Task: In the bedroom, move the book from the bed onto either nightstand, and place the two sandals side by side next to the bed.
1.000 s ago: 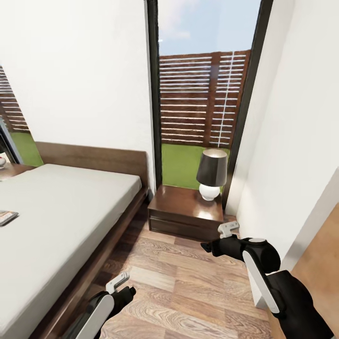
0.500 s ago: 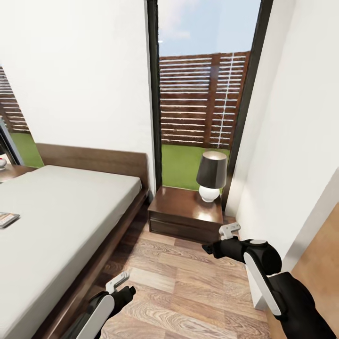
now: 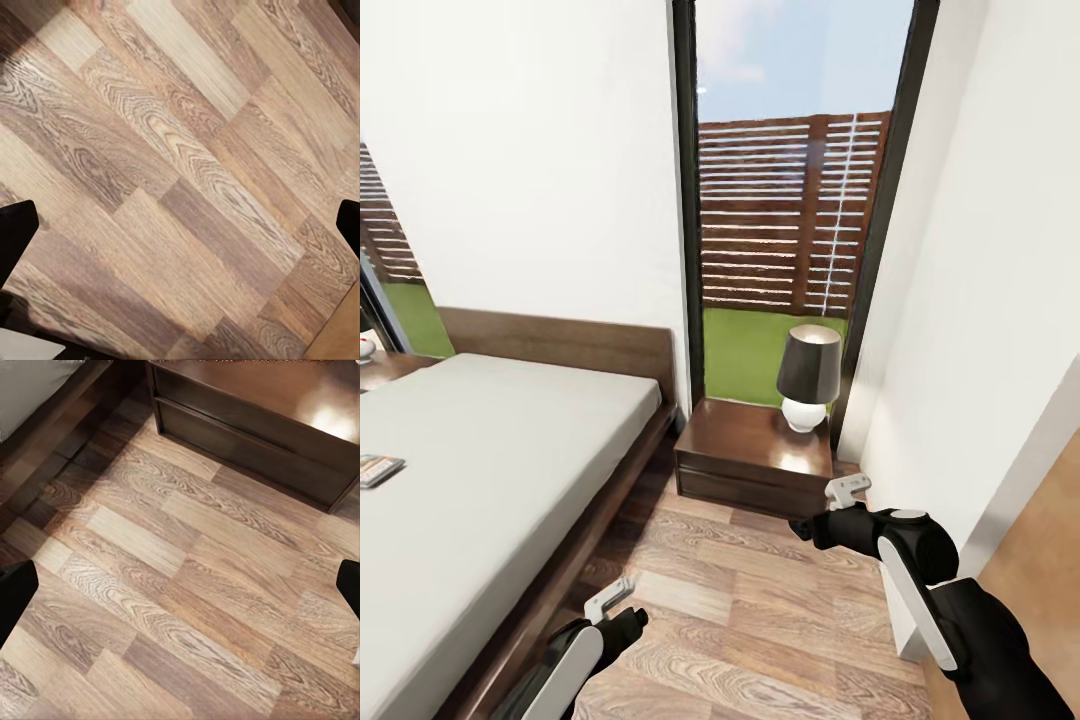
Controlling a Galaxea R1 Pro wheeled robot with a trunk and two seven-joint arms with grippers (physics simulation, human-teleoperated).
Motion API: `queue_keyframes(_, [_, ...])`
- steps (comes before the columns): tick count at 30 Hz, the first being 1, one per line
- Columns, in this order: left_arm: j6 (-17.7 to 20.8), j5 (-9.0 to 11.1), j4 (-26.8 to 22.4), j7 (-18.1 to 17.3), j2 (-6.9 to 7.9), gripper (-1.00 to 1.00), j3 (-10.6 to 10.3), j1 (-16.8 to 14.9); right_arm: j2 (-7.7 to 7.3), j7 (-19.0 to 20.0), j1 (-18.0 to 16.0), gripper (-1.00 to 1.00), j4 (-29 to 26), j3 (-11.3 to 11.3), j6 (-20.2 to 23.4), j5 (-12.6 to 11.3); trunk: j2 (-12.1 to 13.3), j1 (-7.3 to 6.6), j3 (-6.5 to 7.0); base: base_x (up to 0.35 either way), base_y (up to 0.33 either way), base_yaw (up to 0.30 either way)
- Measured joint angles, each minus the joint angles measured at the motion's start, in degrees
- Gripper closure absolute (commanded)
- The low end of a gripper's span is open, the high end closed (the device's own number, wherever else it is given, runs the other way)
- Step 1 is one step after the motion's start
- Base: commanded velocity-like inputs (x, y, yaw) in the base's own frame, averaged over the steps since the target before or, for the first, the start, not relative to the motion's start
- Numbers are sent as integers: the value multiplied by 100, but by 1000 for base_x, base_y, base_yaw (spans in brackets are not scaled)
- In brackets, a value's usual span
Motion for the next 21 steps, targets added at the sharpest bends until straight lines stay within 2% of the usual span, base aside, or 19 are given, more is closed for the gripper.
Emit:
queue_keyframes(12, [0, 0, 0, -10, 0, -100, 0, 0, 41, 1, -2, -100, 0, 22, 0, 0, 482, -264, 216, 0, 0, 0])
queue_keyframes(17, [0, 10, -27, -2, -3, -100, -9, 0, 45, 1, -11, -100, 0, 25, 0, 1, 483, -264, 216, 0, 0, 7])
queue_keyframes(21, [3, 21, -67, -13, -13, -100, -25, 6, 47, 0, -28, -100, 2, 12, 0, 5, 482, -265, 216, 34, -24, 122])
